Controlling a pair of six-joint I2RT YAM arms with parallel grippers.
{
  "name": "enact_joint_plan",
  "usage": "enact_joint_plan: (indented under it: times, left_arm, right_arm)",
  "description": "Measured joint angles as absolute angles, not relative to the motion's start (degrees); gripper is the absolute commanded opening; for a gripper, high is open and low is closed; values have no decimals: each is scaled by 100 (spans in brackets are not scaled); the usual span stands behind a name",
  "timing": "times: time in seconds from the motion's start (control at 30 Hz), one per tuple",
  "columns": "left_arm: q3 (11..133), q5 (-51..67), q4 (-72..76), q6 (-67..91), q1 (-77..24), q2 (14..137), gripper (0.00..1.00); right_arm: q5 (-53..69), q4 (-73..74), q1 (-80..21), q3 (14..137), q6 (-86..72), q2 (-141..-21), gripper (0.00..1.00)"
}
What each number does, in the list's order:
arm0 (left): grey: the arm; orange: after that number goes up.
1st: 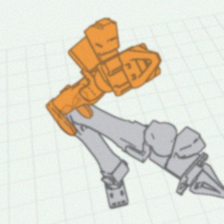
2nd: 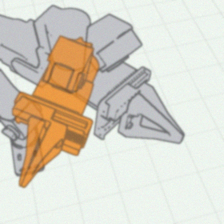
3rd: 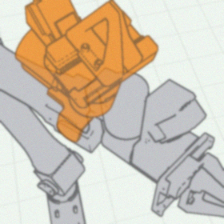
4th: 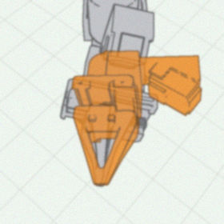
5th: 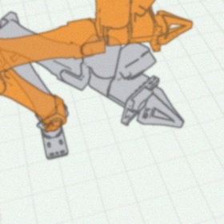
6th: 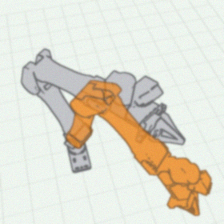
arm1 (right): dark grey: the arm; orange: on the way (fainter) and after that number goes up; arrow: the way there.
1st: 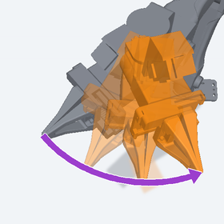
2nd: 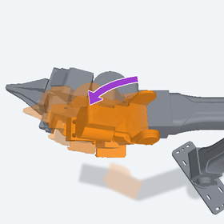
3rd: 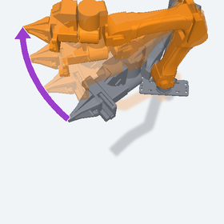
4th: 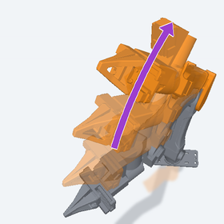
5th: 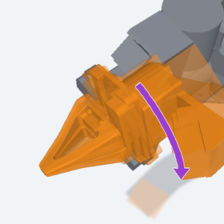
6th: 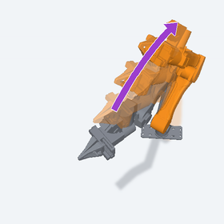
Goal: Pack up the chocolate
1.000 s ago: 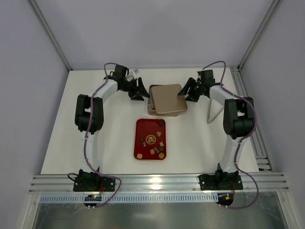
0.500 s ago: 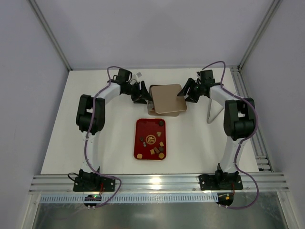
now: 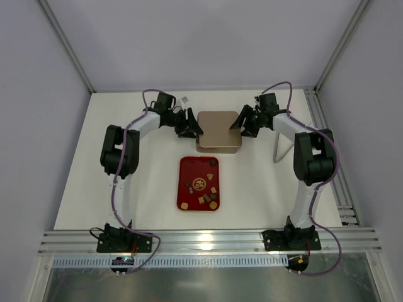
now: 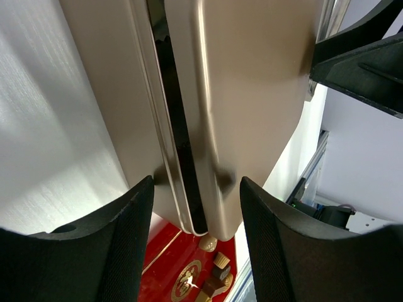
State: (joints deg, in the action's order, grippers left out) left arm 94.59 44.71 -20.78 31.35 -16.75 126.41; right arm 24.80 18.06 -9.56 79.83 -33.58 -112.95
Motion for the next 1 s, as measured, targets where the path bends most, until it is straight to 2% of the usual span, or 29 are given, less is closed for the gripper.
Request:
enact_joint_plan:
  times: [0.6,1.0]
  left_arm:
    - [9424,4451,-1997,3212,-1728,12582,57]
    - [9424,4244,-2084,3212,-1721,12582,52]
  right_arm:
    - [2250,2257,-1046,8676,-3420,-11434,63]
    - [1907,2617,-1256,8978,-3153,-11653,63]
